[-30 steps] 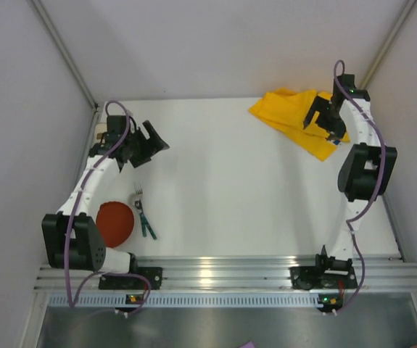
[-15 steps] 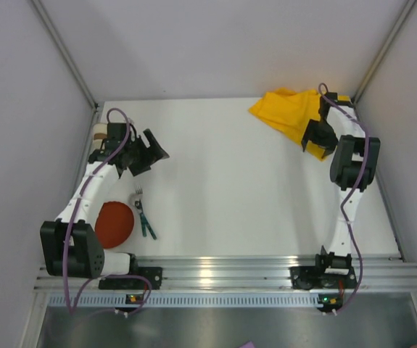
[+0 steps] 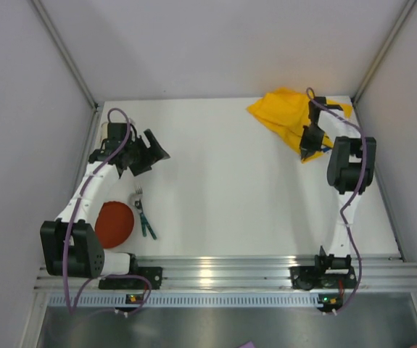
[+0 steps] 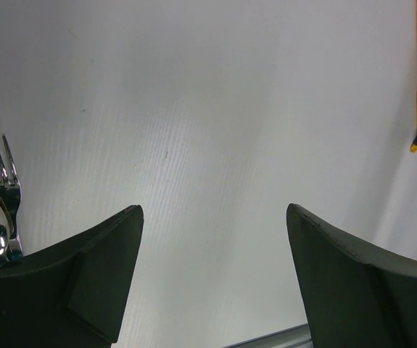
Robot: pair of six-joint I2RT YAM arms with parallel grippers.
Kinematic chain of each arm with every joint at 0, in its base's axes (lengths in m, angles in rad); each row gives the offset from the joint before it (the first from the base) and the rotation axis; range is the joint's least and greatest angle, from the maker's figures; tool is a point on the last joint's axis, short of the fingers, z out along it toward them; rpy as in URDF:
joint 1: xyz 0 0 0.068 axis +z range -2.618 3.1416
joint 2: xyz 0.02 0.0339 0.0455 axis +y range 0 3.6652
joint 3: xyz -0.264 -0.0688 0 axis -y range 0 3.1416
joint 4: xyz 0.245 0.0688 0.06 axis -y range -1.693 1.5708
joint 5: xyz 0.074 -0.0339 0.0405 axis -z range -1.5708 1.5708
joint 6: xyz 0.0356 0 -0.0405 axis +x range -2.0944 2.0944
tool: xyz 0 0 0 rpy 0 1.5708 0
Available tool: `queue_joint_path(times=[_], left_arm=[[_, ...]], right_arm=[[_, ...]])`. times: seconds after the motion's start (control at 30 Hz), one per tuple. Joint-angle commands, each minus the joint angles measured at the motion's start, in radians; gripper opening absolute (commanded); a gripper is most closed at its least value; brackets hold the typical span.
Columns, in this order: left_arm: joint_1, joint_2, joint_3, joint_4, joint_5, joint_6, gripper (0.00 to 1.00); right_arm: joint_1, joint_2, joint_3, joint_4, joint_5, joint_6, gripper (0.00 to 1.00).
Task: Set the dinner table for one person
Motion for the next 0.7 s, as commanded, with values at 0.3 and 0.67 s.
queue_joint_path(times=[0.3, 0.67], left_arm=[[-0.039, 0.028, 0.033, 0.024, 0.005, -0.009, 0.86], [-0.173, 0.180, 0.008, 0.160, -0.009, 0.001, 0.86]], right_arm=[[0.589, -0.250, -0.025, 0.109, -0.650, 0.199, 1.00], [0.400, -0.555, -0.496, 0.083, -0.408, 0.115, 1.00]])
